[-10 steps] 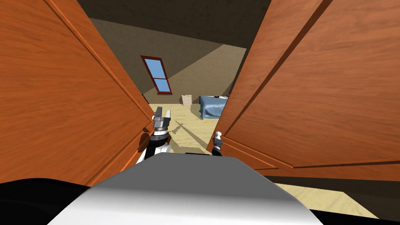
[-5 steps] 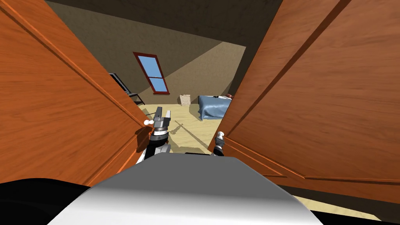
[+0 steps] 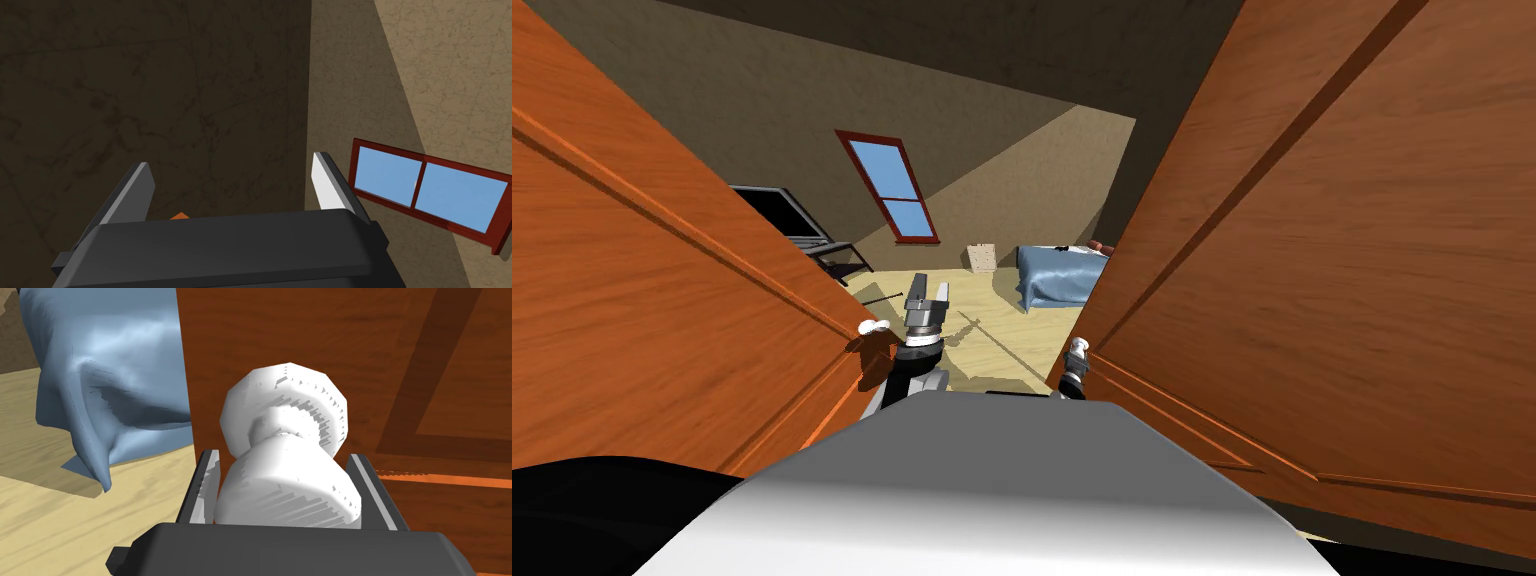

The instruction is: Push the door open

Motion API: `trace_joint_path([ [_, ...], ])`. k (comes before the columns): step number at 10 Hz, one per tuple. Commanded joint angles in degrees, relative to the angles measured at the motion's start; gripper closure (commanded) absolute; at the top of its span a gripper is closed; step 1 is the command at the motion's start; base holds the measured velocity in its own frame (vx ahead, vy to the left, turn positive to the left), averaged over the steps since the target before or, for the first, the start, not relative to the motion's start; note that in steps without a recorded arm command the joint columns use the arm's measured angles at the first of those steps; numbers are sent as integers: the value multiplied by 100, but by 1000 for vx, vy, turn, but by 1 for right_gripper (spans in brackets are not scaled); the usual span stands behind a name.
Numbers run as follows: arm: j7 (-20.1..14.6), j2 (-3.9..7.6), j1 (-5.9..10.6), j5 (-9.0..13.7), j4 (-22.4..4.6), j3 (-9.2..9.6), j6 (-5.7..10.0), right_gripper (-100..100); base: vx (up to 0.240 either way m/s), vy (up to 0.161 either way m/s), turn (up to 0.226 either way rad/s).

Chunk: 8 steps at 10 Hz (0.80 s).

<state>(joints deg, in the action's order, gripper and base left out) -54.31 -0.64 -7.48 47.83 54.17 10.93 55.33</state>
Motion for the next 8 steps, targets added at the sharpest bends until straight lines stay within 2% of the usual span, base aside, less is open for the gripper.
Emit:
trace_joint_path([
  [1, 26, 130, 7, 65, 17, -113, 52, 100, 169, -2, -55],
  [3, 55, 196, 10, 139, 23, -216, 82, 100, 177, -6, -43],
  [5, 85, 206, 14, 219, 30, -329, 114, 100, 196, -7, -70],
  [7, 115, 156, 17, 298, 37, -439, 146, 100, 214, -13, -68],
  [8, 135, 87, 20, 350, 42, -513, 167, 100, 199, -16, -73],
])
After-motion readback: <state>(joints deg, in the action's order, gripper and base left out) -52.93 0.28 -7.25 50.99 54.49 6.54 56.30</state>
